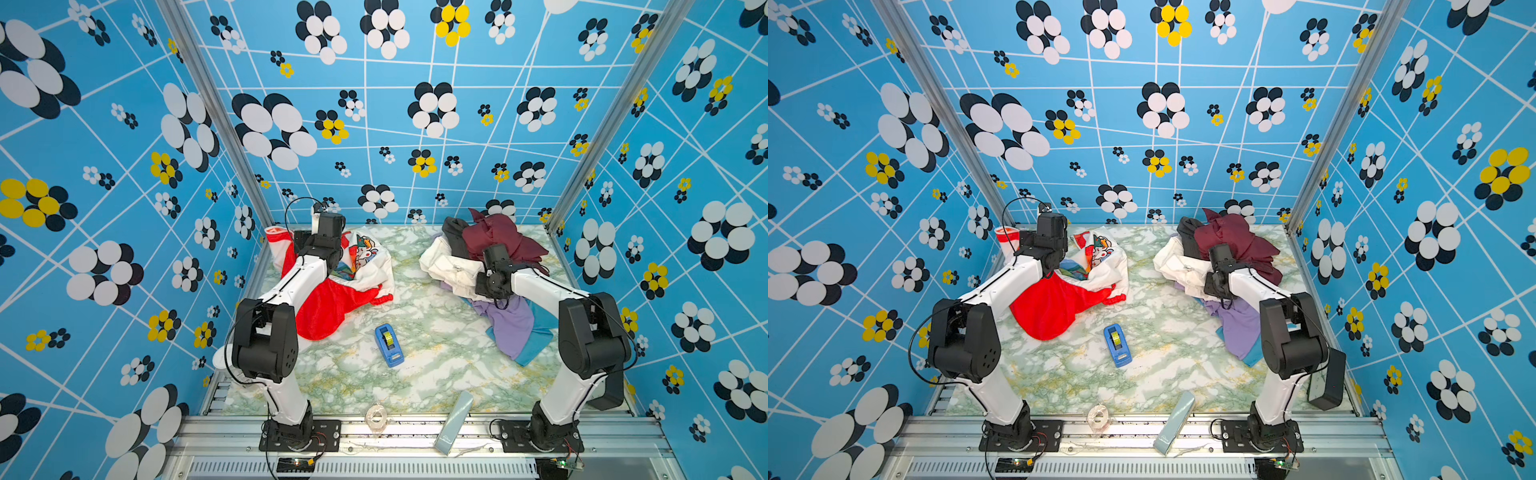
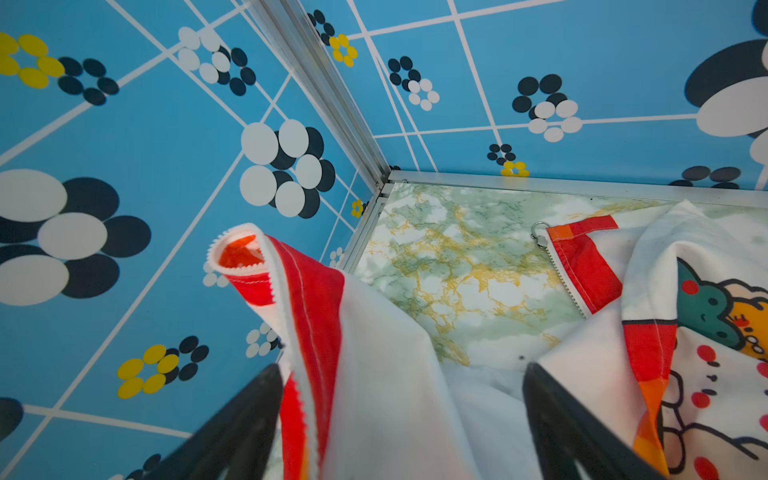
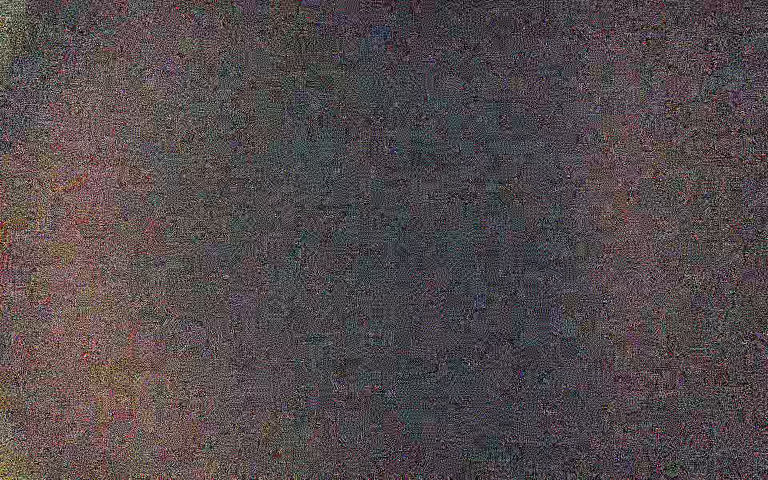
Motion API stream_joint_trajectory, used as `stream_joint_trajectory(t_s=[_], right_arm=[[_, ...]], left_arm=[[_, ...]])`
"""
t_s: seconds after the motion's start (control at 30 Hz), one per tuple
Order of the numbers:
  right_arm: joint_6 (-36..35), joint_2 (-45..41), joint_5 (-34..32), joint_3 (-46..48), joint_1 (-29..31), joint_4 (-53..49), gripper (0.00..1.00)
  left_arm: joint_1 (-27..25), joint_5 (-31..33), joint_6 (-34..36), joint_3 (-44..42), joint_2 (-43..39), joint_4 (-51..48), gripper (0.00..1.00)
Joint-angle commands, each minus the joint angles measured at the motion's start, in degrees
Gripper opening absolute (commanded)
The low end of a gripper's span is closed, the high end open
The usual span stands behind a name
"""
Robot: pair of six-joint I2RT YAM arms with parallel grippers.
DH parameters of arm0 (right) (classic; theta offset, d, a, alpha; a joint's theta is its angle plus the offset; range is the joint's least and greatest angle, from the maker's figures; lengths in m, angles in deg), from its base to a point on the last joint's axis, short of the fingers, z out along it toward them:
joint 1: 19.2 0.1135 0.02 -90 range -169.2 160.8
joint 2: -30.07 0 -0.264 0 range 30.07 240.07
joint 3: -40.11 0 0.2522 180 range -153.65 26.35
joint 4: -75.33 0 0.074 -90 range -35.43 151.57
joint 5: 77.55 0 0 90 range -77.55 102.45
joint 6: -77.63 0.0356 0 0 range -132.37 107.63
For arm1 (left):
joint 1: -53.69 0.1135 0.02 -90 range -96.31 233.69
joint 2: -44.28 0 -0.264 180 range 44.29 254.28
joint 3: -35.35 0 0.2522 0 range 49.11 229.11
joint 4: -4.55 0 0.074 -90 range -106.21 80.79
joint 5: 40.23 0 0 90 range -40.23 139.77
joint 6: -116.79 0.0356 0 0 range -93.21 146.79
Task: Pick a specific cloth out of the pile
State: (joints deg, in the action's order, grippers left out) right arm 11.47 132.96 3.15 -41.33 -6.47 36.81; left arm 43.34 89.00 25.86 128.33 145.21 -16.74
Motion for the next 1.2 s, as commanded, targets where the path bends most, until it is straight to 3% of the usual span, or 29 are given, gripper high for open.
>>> stream_joint_trajectory(t_s=[0.0,0.23,0.5,0.63,0.7,0.8,0.93,1.03,1.1,1.17], right_arm=[[1.0,0.9,2.4,3.3,-0.7,-9.9,0.08],[0.3,-3.6,6.3,4.7,-0.6,-7.7,0.32],[-1.2,-12.0,9.0,5.0,-0.5,-7.4,0.70],[-1.2,-17.5,9.3,4.9,-0.3,-9.1,0.81],[-1.3,-20.4,9.9,4.4,-0.3,-11.0,0.97],[-1.3,-24.6,10.8,4.1,-0.1,-13.3,0.99],[-3.2,-31.5,12.6,5.6,-0.1,-12.9,0.99],[-6.2,-38.0,8.3,9.6,-0.1,-8.3,0.99],[-9.9,-41.5,4.6,14.0,-0.1,-2.9,0.99],[-12.6,-44.2,0.6,18.5,-0.1,2.8,0.99]], left_arm=[[0.1,-2.0,-3.1,1.8,-3.6,-5.7,0.99],[-1.3,-7.7,-3.4,0.6,-12.5,-9.0,0.99],[-4.7,-9.0,-1.6,-4.4,-26.5,-6.4,0.99],[-5.2,-14.9,-1.9,-9.5,-35.1,-4.9,0.99],[-5.2,-19.3,-1.9,-13.3,-39.7,-3.7,0.99],[-5.3,-24.3,-1.9,-19.8,-45.6,-1.4,0.99],[-5.2,-23.8,-1.9,-28.1,-50.6,1.3,0.99],[-5.1,-23.2,0.2,-35.6,-51.6,5.8,0.99],[-5.0,-27.6,3.7,-41.7,-51.0,11.5,0.99],[-4.5,-27.9,3.9,-46.4,-49.0,18.0,0.99]])
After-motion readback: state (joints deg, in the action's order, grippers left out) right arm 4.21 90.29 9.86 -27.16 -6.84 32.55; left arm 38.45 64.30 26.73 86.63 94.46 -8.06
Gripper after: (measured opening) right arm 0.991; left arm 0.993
